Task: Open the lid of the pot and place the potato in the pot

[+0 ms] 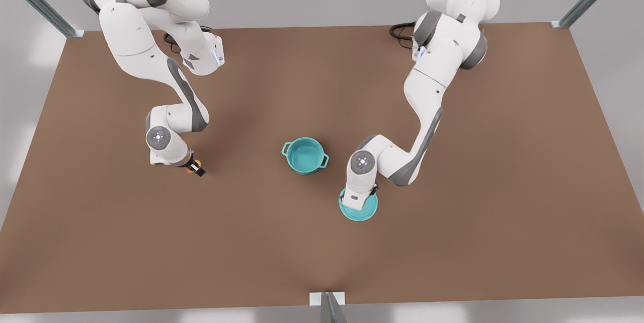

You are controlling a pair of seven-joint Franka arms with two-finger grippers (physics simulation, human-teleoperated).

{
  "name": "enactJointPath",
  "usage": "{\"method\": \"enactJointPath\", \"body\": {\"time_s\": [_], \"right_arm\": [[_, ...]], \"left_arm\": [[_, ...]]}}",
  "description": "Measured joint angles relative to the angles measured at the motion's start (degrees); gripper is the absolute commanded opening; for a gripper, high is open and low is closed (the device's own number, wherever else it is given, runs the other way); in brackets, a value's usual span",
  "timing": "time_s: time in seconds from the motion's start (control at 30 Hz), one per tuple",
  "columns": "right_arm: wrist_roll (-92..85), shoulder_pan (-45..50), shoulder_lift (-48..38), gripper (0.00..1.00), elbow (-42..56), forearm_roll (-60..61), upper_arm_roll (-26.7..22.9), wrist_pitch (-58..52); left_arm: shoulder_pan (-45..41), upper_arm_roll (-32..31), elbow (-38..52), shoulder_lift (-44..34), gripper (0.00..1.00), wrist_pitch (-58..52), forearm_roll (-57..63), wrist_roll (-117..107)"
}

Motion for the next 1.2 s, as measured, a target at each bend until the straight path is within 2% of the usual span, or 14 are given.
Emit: {"method": "enactJointPath", "body": {"time_s": [0.07, 0.1, 0.13, 0.2, 0.23, 0.27, 0.3, 0.53, 0.77, 0.9, 1.1, 1.2], "right_arm": [[0.5, -0.1, 0.2, 0.86, 0.0, 0.0, 0.0, 0.3], [0.8, -0.1, 0.2, 0.79, 0.0, -0.1, 0.0, 0.4], [1.1, -0.1, 0.2, 0.76, 0.0, -0.1, 0.0, 0.5], [1.6, -0.1, 0.2, 0.72, 0.0, -0.1, -0.1, 0.6], [1.8, -0.1, 0.2, 0.70, 0.0, -0.1, -0.1, 0.7], [2.0, -0.1, 0.2, 0.65, 0.0, -0.1, -0.1, 0.7], [2.3, -0.1, 0.1, 0.58, 0.0, -0.1, -0.1, 0.7], [3.3, -0.3, -1.2, 0.50, -0.1, 0.1, -0.2, 0.8], [4.2, 0.7, -6.1, 0.50, 0.2, 1.2, 0.7, -1.0], [5.4, 1.3, -10.2, 0.50, 1.7, 2.2, 4.7, -4.6], [8.7, 1.6, -12.1, 0.50, 8.6, 4.8, 14.2, -12.9], [11.3, 4.8, -11.0, 0.50, 13.1, 5.4, 15.7, -17.9]], "left_arm": [[1.0, 0.1, -0.1, -0.8, 1.00, 0.5, 0.0, 1.6], [3.0, 0.0, -0.2, -3.2, 1.00, -1.7, -0.1, 3.3], [6.5, -0.4, 0.0, -7.8, 1.00, -5.7, -0.5, 5.6], [19.9, -0.9, -1.5, -21.4, 1.00, -15.2, -7.3, 11.2], [26.3, -0.7, -14.4, -35.2, 1.00, -17.0, -11.2, 14.0], [29.8, -0.4, -22.5, -44.1, 1.00, -18.2, -14.2, 16.7], [31.8, -0.3, -24.5, -47.1, 1.00, -19.6, -16.4, 19.2], [35.1, 0.0, -24.6, -48.8, 1.00, -24.7, -22.0, 33.6], [36.4, -0.1, -24.7, -49.0, 1.00, -27.4, -23.0, 43.3], [36.3, -0.1, -24.8, -49.1, 1.00, -28.3, -23.1, 47.4], [36.2, -0.1, -24.7, -49.2, 1.00, -29.2, -23.1, 52.0], [36.2, 0.0, -24.7, -49.3, 1.00, -29.8, -23.1, 53.8]]}}
